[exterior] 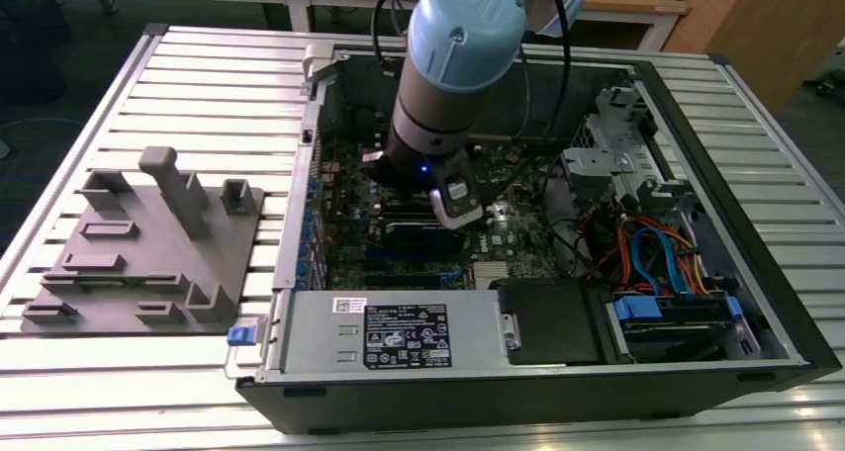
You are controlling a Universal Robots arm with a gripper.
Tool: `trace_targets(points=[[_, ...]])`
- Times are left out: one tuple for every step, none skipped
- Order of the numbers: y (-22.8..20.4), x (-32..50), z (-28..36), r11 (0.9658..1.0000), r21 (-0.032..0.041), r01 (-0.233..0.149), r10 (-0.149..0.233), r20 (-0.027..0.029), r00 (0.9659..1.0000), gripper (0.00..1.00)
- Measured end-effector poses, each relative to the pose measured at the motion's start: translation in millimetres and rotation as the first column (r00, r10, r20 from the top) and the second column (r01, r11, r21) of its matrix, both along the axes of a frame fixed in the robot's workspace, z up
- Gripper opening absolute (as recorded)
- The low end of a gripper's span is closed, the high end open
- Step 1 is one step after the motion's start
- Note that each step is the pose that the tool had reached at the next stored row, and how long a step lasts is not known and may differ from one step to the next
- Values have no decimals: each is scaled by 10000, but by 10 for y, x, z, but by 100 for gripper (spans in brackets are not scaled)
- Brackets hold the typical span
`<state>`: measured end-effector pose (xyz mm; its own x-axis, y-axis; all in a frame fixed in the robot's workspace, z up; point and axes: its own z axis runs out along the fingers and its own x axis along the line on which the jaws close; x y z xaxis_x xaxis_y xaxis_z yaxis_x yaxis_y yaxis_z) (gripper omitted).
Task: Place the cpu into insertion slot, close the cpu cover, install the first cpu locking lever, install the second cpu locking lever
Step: 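Install the second cpu locking lever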
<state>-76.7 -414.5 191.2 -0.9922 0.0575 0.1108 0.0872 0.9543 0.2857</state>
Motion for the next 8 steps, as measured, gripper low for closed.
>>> trace_targets(points=[[0, -2, 11, 10000, 15, -1, 1, -5, 10000, 11], [-1, -5, 27, 10000, 29, -1, 1, -10, 10000, 11], [-1, -7, 45, 10000, 40, -1, 1, -16, 10000, 11], [0, -9, 64, 10000, 50, 0, 0, -22, 10000, 11], [0, -12, 83, 10000, 52, 2, -2, -29, 10000, 11], [0, -13, 105, 10000, 53, 1, -1, -35, 10000, 11], [0, -14, 126, 10000, 54, 0, 0, -41, 10000, 11], [0, -14, 144, 10000, 55, 1, 0, -45, 10000, 11]])
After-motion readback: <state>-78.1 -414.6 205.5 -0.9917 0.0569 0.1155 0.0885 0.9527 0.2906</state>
